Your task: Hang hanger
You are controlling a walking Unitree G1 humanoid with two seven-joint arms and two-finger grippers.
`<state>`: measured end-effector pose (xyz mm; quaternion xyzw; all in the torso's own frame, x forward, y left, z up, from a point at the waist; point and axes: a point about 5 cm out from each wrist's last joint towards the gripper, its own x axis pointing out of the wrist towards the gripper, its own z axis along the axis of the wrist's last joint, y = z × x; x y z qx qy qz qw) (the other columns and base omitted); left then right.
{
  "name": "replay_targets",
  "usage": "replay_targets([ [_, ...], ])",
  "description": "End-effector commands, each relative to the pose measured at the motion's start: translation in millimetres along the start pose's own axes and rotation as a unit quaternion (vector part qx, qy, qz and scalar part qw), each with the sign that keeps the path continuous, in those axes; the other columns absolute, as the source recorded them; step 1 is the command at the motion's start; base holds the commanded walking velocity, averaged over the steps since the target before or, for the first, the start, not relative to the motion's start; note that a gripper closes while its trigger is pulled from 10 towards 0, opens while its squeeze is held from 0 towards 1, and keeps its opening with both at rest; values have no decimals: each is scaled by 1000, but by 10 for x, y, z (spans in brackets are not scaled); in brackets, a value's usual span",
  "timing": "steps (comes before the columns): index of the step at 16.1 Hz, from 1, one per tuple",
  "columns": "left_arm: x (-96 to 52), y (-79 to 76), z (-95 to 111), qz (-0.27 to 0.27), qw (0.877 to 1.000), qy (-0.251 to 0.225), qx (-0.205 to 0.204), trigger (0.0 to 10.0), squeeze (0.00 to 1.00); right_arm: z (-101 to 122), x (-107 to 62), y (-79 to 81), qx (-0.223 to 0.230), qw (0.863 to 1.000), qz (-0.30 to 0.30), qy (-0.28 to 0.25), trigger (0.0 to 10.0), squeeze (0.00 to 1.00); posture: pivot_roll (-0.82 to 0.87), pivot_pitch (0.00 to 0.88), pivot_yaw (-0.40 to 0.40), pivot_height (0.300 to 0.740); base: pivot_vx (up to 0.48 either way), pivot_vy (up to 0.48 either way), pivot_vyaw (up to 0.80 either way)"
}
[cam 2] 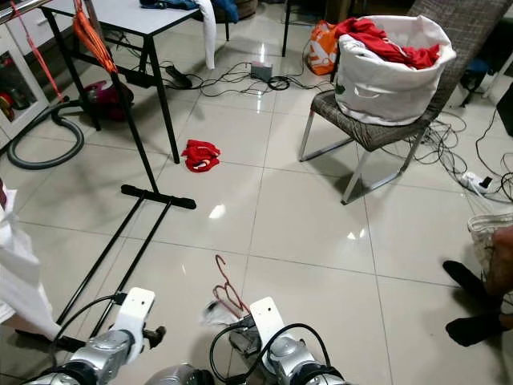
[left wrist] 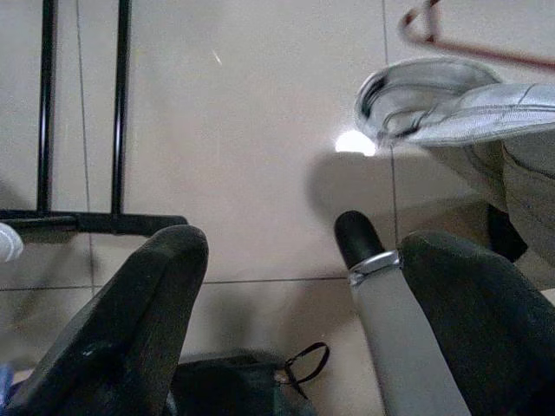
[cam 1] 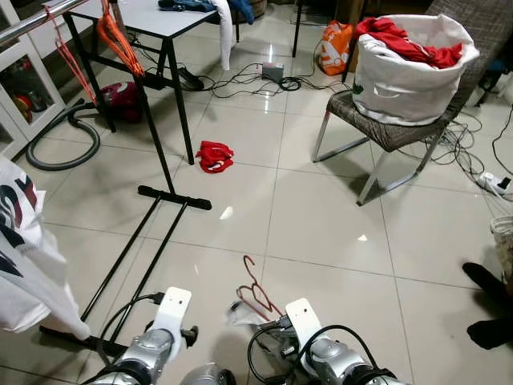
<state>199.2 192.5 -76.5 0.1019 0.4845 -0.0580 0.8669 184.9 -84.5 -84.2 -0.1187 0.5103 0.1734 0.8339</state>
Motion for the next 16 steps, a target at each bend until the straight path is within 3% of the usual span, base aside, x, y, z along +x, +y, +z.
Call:
replay_targets([
  [1, -5, 16, -20, 0, 1000, 1, 10, 10000, 0, 42, 0, 295, 1, 1000, 25, -3, 10000, 0, 31, 0, -1, 740, 0, 0, 0],
  [3, -6, 26, -28, 1, 1000, 2, 12, 10000, 0, 73, -8, 447, -1, 999, 32, -6, 10000, 0, 27, 0, 3, 740, 0, 0, 0],
  [5, -5, 19, -17, -2, 1000, 1, 18, 10000, 0, -12, 2, 115, -18, 1000, 12, 0, 10000, 0, 24, 0, 5, 740, 0, 0, 0],
  [12, -1, -15, -14, -5, 1000, -1, 29, 10000, 0, -48, 0, 48, -11, 1000, 7, 1, 10000, 0, 27, 0, 4, 740, 0, 0, 0],
  [16, -7, 40, -12, 7, 1000, -3, 7, 10000, 0, -63, -1, 15, -5, 1000, -1, 1, 10000, 0, 30, 0, 6, 740, 0, 0, 0],
])
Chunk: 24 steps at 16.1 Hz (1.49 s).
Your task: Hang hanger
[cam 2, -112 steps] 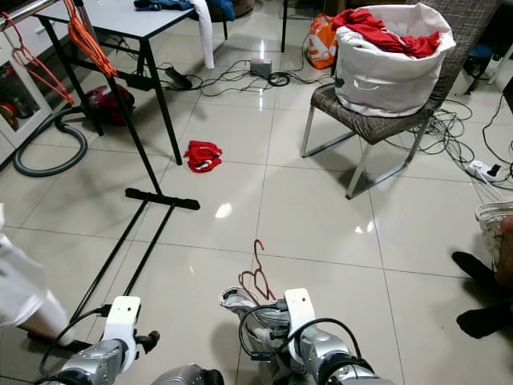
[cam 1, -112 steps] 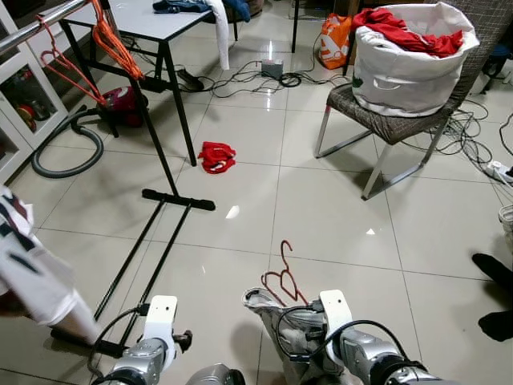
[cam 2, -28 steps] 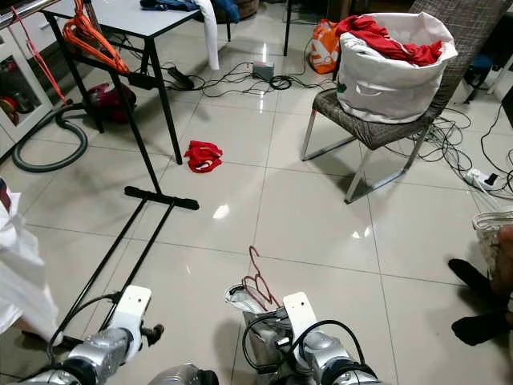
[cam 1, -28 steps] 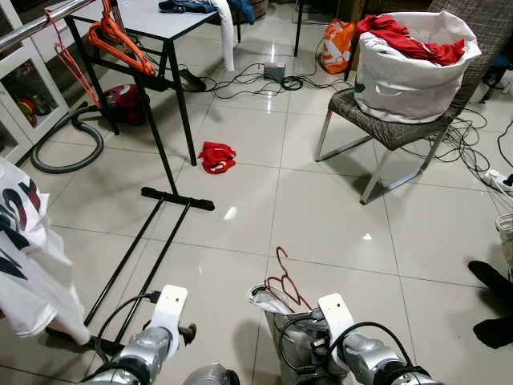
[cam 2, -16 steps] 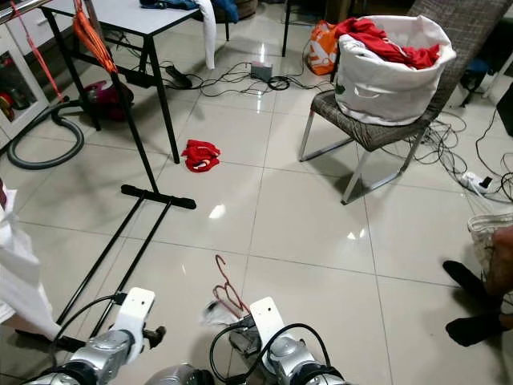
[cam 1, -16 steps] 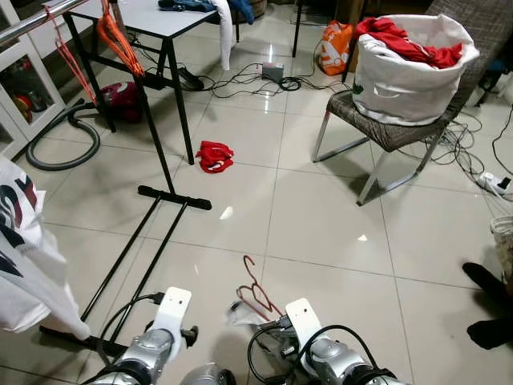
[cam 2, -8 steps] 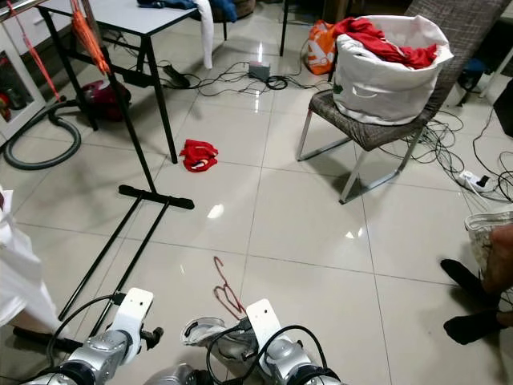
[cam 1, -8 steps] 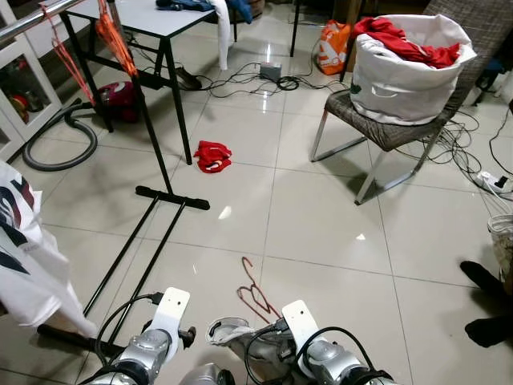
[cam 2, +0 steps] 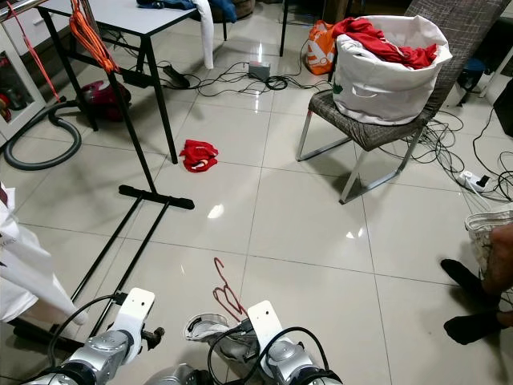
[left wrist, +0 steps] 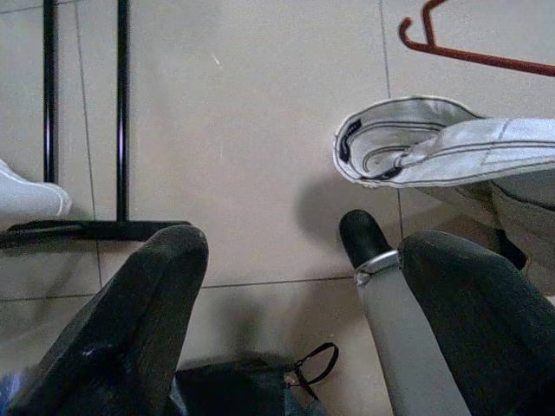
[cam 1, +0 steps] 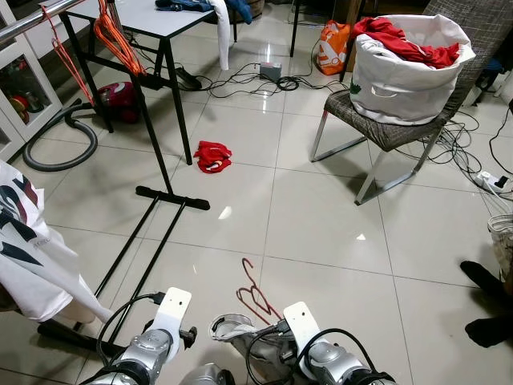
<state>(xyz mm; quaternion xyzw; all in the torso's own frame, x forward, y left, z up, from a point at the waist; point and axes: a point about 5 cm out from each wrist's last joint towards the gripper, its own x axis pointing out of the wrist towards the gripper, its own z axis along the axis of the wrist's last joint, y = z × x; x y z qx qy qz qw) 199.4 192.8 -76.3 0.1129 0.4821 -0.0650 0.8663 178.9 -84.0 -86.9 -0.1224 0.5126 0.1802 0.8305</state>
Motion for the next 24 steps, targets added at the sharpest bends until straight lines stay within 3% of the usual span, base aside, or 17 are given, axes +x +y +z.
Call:
replay_targets([
  [1, -9, 59, -13, 9, 1000, -1, -4, 10000, 0, 3, -1, -23, 7, 1000, -7, -8, 10000, 0, 27, 0, 6, 740, 0, 0, 0],
  [4, -13, 95, -20, 18, 1000, -1, -10, 10000, 0, -15, -5, -76, 39, 999, -15, -14, 10000, 0, 20, 0, 5, 740, 0, 0, 0],
  [11, -11, 104, 23, 17, 1000, -6, -7, 10000, 0, 14, -5, -102, 41, 999, -23, -13, 10000, 0, 9, 0, 3, 740, 0, 0, 0],
  [15, -12, 165, 414, 19, 994, -89, -60, 10000, 0, 303, -20, -187, 72, 994, -35, -69, 10000, 0, -4, 0, 6, 740, 0, 0, 0],
  [17, -50, 245, 783, 14, 978, -159, -134, 10000, 0, 558, -57, -296, 94, 987, -52, -119, 10000, 0, -5, 0, 14, 740, 0, 0, 0],
  [19, -80, 263, 931, 15, 973, -196, -125, 10000, 0, 680, -80, -323, 78, 985, -63, -143, 10000, 0, -8, 0, 17, 740, 0, 0, 0],
  [20, -147, 307, 1154, 19, 959, -255, -119, 10000, 0, 907, -128, -325, 83, 976, -68, -189, 10000, 0, -11, 0, 17, 740, 0, 0, 0],
  [21, -168, 321, 1206, 20, 955, -270, -118, 10000, 0, 962, -142, -323, 80, 974, -71, -200, 10000, 0, -11, 0, 18, 740, 0, 0, 0],
  [22, -287, 406, 1412, 29, 934, -340, -109, 10000, 0, 1160, -206, -302, 60, 962, -92, -250, 10000, 0, -7, 0, 17, 740, 0, 0, 0],
  [24, -359, 450, 1483, 32, 919, -376, -113, 10000, 0, 1246, -246, -284, 44, 953, -105, -280, 10000, 0, -5, 0, 14, 740, 0, 0, 0],
])
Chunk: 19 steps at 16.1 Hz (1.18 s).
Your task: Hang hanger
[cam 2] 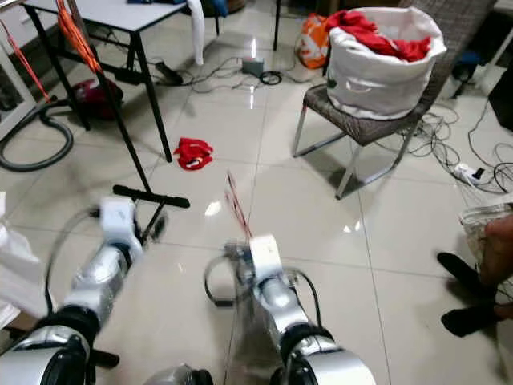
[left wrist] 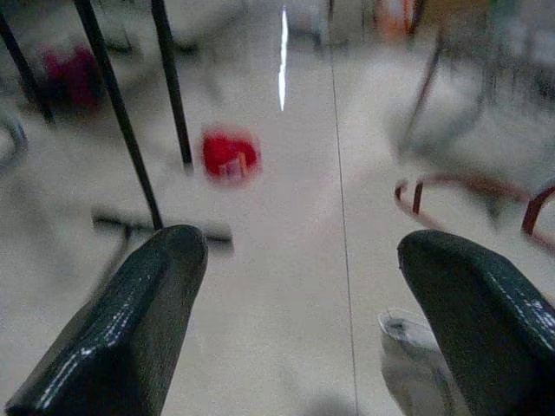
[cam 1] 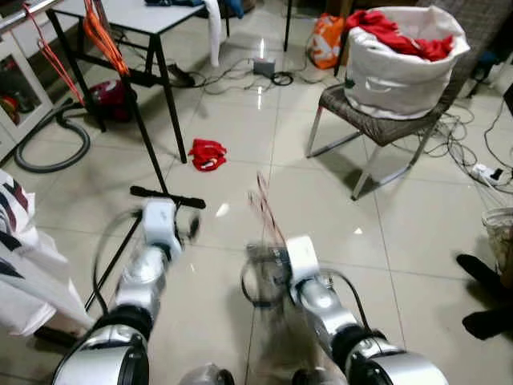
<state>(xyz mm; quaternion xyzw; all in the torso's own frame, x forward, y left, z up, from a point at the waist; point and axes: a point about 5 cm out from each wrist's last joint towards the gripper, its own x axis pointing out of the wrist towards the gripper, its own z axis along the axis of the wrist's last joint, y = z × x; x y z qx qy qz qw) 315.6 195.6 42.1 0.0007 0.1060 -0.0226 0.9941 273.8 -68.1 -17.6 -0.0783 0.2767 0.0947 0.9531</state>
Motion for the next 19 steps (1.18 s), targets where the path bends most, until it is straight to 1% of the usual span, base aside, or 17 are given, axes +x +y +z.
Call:
replay_targets([
  [1, -59, 62, 65, 5, 999, -35, -3, 10000, 0, 185, 11, 15, 5, 998, -12, -57, 10000, 0, 0, 0, 10, 740, 0, 0, 0],
  [3, -150, 110, 200, 13, 996, -83, -7, 10000, 0, 274, -8, 25, 15, 995, -21, -98, 10000, 0, 2, 0, 10, 740, 0, 0, 0],
  [4, -198, 136, 242, 14, 995, -96, -9, 10000, 0, 326, -17, 32, 16, 993, -22, -118, 10000, 0, 2, 0, 8, 740, 0, 0, 0],
  [5, -236, 159, 240, 14, 995, -98, 0, 10000, 0, 357, -25, 57, 14, 991, -12, -130, 10000, 0, 4, 0, 5, 740, 0, 0, 0],
  [6, -262, 177, 229, 15, 995, -96, -6, 10000, 0, 374, -31, 84, 11, 990, 0, -138, 10000, 0, 4, 0, 1, 740, 0, 0, 0],
  [8, -267, 214, 238, 21, 996, -91, -7, 10000, 0, 375, -19, 84, 24, 991, 26, -130, 10000, 0, 12, 0, -2, 740, 0, 0, 0],
  [9, -261, 159, 289, -13, 995, -95, -14, 10000, 0, 395, 18, 169, -33, 987, 123, -95, 10000, 0, 5, 0, 0, 740, 0, 0, 0],
  [10, -261, 121, 308, -35, 994, -98, -24, 10000, 0, 400, 23, 194, -61, 983, 148, -86, 10000, 0, 2, 0, 4, 740, 0, 0, 0],
  [11, -252, 65, 316, -63, 994, -93, -2, 10000, 0, 589, 35, -295, -89, 980, 142, -110, 10000, 0, 0, 0, 4, 740, 0, 0, 0],
  [12, -248, 57, 305, -73, 993, -87, 20, 10000, 0, 790, -18, -685, -88, 979, 123, -138, 10000, 0, 3, 0, 2, 740, 0, 0, 0],
  [13, -251, 97, 263, -90, 992, -73, 52, 10000, 0, 1128, -121, -1158, -110, 974, 92, -176, 10000, 0, 4, 0, 8, 740, 0, 0, 0],
  [14, -270, 173, 230, -100, 991, -62, 64, 10000, 0, 1251, -124, -1267, -122, 972, 77, -183, 10000, 0, 7, 0, 11, 740, 0, 0, 0],
  [15, -285, 213, 220, -104, 991, -57, 69, 10000, 0, 1290, -132, -1309, -124, 972, 76, -183, 10000, 0, 7, 0, 11, 740, 0, 0, 0],
  [16, -315, 319, 214, -106, 990, -51, 75, 10000, 0, 1369, -156, -1382, -133, 971, 73, -183, 10000, 0, 10, 0, 18, 740, 0, 0, 0],
  [17, -326, 444, 209, -85, 992, -42, 86, 10000, 0, 1424, -189, -1422, -136, 970, 73, -188, 10000, 0, 10, 0, 22, 740, 0, 0, 0],
  [18, -327, 513, 206, -72, 992, -36, 93, 10000, 0, 1435, -220, -1427, -131, 971, 80, -184, 10000, 0, 11, 0, 23, 740, 0, 0, 0],
  [19, -328, 532, 197, -74, 992, -30, 101, 10000, 0, 1409, -237, -1410, -125, 972, 96, -174, 10000, 0, 13, 0, 24, 740, 0, 0, 0],
])
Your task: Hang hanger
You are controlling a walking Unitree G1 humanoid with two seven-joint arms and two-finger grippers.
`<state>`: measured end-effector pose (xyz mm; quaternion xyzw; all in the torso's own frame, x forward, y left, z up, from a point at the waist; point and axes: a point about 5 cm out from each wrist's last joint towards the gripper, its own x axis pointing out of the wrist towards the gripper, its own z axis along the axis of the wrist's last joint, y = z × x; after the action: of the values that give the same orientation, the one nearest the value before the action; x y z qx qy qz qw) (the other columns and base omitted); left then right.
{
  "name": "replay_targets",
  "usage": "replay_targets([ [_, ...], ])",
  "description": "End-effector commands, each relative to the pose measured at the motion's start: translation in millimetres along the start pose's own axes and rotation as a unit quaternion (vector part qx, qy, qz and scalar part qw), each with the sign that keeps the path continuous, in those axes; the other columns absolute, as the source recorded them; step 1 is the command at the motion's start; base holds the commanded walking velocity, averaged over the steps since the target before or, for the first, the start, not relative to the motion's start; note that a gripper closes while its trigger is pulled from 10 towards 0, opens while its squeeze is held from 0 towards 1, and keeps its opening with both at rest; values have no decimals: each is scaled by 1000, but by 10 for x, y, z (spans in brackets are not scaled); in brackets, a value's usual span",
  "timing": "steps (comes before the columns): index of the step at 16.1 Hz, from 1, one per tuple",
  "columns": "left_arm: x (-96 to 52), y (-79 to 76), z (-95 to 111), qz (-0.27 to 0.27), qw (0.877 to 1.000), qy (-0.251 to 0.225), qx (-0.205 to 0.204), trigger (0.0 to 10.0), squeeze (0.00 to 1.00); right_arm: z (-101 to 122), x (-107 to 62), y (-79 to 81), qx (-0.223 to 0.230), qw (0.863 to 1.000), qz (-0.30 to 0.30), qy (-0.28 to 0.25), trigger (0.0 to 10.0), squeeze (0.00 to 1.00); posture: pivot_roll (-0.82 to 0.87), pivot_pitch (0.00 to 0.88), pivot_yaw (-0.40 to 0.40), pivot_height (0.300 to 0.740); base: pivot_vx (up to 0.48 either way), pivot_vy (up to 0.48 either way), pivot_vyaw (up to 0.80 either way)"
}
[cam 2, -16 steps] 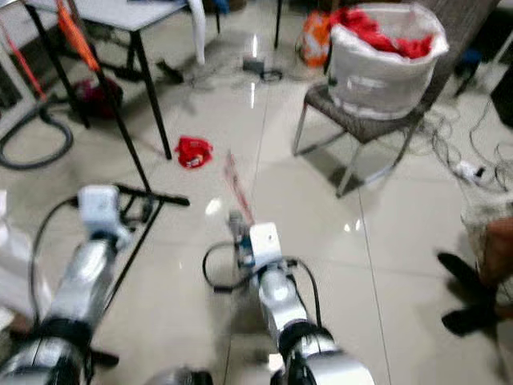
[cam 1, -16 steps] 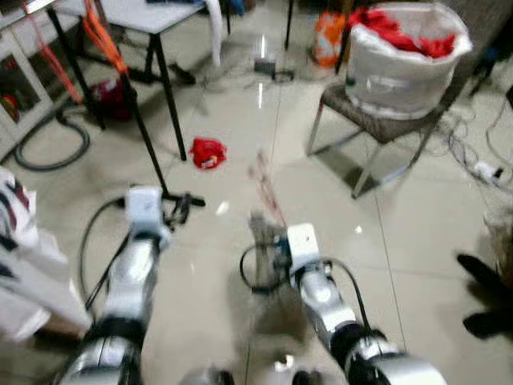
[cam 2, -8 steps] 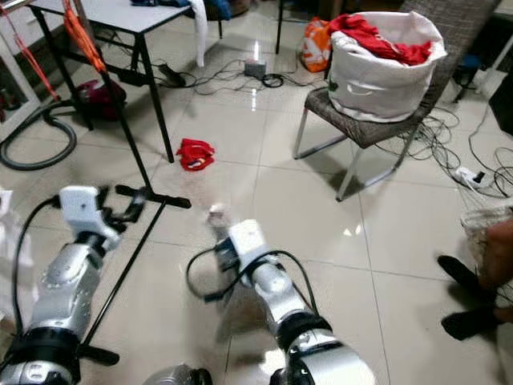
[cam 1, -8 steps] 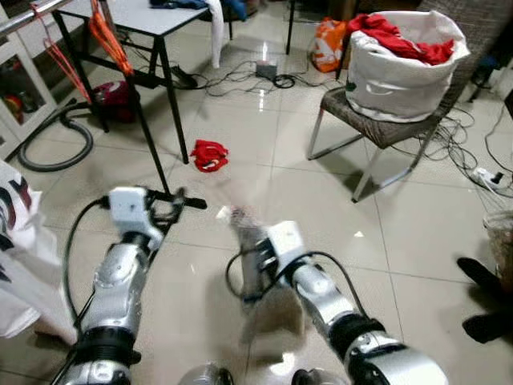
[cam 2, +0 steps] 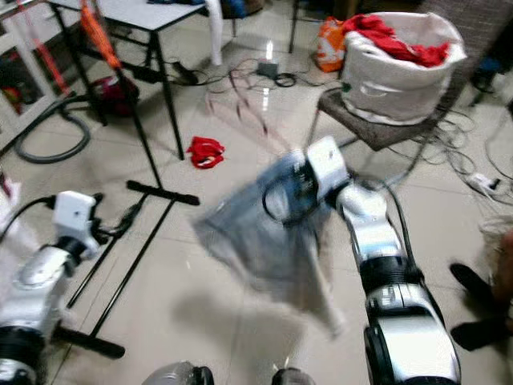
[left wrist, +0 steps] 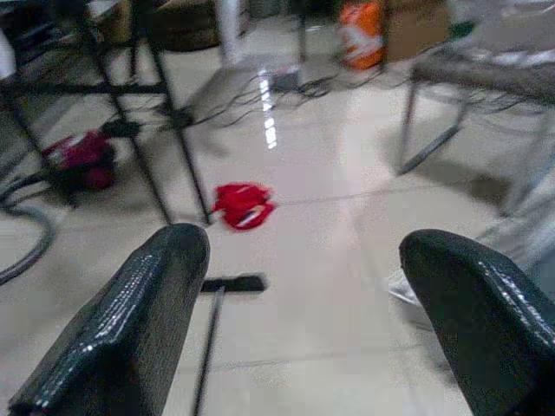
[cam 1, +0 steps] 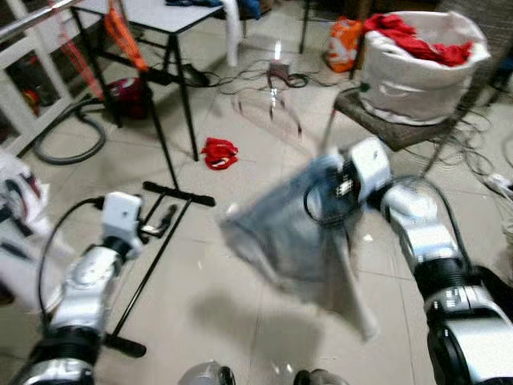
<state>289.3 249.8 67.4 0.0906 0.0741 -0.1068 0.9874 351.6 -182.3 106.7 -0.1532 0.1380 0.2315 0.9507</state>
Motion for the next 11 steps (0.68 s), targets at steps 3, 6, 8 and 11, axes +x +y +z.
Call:
replay_targets([
  [3, 5, -10, -60, -17, 999, 16, 23, 10000, 0, 106, -28, 111, -14, 997, 80, -1, 10000, 0, 14, 0, 29, 740, 0, 0, 0],
  [6, -28, 85, -96, -34, 998, 32, 45, 10000, 0, 5, -95, 191, -32, 988, 144, 34, 10000, 0, 18, 0, 26, 740, 0, 0, 0],
  [8, -26, 136, -77, -38, 997, 33, 51, 10000, 0, 63, -93, 171, -32, 988, 150, 31, 10000, 0, 16, 0, 21, 740, 0, 0, 0],
  [11, -23, 140, -28, -71, 995, 23, 63, 10000, 0, 203, -113, 102, -44, 986, 158, 21, 10000, 0, 10, 0, 16, 740, 0, 0, 0],
])
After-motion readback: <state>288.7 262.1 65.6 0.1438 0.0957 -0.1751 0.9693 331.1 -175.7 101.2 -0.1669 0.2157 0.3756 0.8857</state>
